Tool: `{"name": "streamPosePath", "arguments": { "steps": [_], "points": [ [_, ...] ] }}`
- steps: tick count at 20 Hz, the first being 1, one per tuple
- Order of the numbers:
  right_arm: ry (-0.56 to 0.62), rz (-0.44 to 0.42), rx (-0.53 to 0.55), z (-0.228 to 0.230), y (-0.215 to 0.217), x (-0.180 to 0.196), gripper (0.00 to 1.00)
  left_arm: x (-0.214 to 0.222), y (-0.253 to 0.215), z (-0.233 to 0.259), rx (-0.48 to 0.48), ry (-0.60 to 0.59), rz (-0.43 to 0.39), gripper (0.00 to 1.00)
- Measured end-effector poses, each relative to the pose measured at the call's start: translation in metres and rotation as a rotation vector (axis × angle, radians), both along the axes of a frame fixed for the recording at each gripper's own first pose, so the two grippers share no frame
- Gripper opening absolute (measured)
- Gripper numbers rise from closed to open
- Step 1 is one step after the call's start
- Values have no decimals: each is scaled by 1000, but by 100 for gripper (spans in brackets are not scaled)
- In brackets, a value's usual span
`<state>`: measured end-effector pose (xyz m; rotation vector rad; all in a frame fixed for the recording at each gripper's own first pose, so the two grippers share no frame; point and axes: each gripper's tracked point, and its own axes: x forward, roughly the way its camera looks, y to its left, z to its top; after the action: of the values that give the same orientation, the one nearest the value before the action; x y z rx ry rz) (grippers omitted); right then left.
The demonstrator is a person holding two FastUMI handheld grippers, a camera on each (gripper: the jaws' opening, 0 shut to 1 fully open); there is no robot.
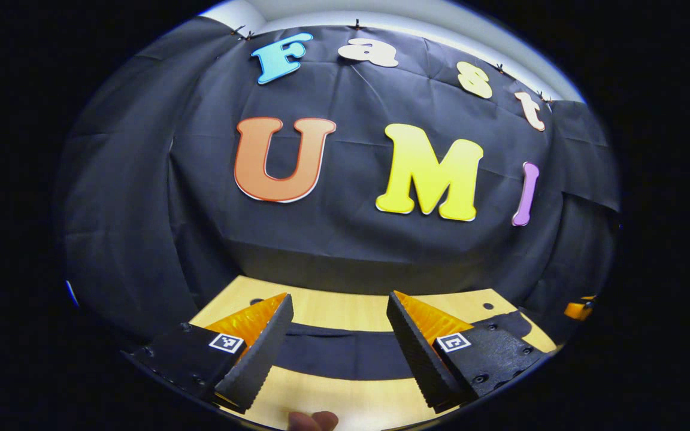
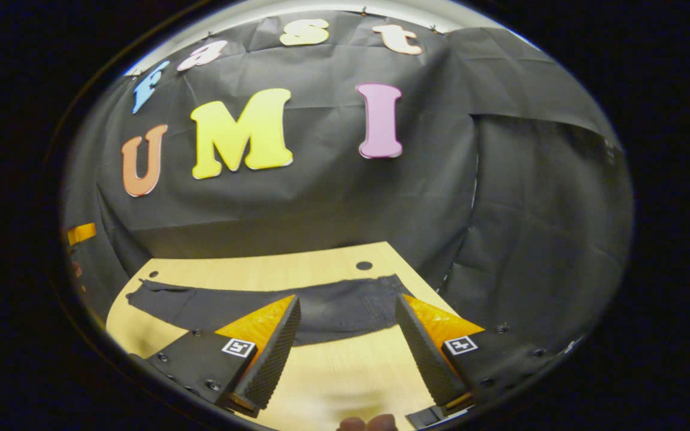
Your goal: Grasp the waist and the cuffs of the jeans and fold them to make the two legs overlap; first hold the waist and fold one-third of the jeans toward the cuffs, then hold the cuffs and fold the remaining one-third in the same direction to finish folding.
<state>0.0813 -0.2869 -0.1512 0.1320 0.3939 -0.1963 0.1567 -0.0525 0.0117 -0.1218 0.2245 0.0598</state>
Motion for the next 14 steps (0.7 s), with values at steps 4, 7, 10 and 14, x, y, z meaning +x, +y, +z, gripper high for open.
{"name": "streamPosePath", "arguments": {
  "steps": [4, 7, 10, 14],
  "points": [
    [63, -81, 58, -50, -41, 27, 98, -5, -13, -3, 15, 35, -23, 99],
    [107, -154, 114, -92, -83, 69, 98, -1, -17, -6, 22, 42, 1, 99],
    [156, -231, 130, -141, -130, 114, 98, 4, -14, -12, 57, 68, 45, 99],
    [224, -284, 231, -199, -156, 152, 99, 17, -20, -21, 91, 108, 59, 99]
  ]
}}
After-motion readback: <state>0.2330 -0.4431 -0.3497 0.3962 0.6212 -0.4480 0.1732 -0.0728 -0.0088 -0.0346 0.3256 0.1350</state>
